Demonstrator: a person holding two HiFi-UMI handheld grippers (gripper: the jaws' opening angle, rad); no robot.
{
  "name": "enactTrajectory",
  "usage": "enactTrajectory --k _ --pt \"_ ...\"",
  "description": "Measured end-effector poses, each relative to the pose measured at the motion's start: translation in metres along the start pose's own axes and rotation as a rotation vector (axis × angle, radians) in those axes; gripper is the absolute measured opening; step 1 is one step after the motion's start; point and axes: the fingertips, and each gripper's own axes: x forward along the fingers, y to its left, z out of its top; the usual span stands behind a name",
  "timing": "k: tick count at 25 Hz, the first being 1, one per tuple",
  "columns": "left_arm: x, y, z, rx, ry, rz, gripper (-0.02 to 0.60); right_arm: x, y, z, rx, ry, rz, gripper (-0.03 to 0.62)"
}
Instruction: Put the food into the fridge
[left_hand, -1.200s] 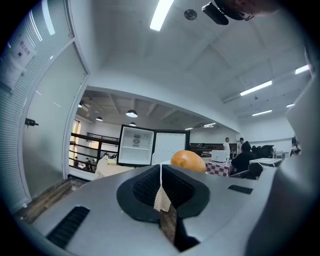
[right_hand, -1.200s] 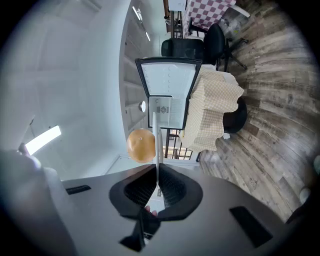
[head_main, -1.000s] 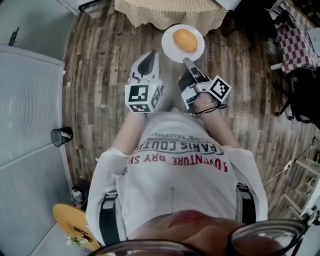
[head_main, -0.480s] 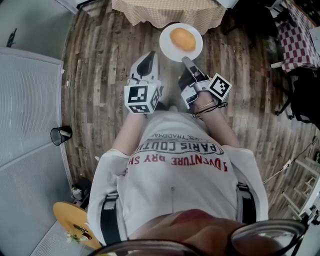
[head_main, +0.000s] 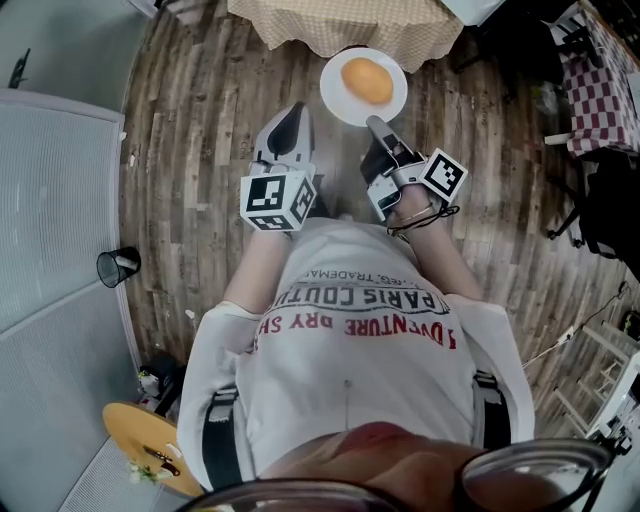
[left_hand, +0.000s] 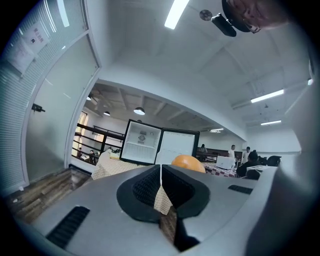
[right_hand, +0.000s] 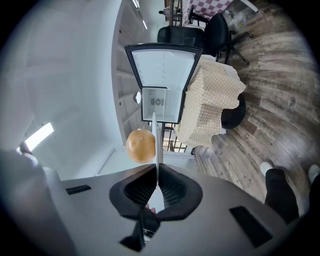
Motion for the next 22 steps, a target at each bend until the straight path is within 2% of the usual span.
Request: enactTrajectory --k 3,8,16,22 --pt "0.025 0.021 0.009 0.023 -0.006 -0.002 0.028 0.027 0.001 0.009 0.002 -0.017 0.003 0.034" --pt "0.08 0.058 0.02 0.016 0.004 -0.041 0.028 0.079 -0.002 0.034 -0.003 -0.063 -0.015 0.034" --pt "0.188 0.146 0.055 -0.006 -0.002 -0.115 0.028 0.204 -0.005 0.077 -0.001 -0.133 -0.044 0.034" --pt "0.242 0.2 0.085 0.027 -0.013 -0.152 0.028 0.276 -0.001 0.094 0.008 -0.177 -0.036 0.034"
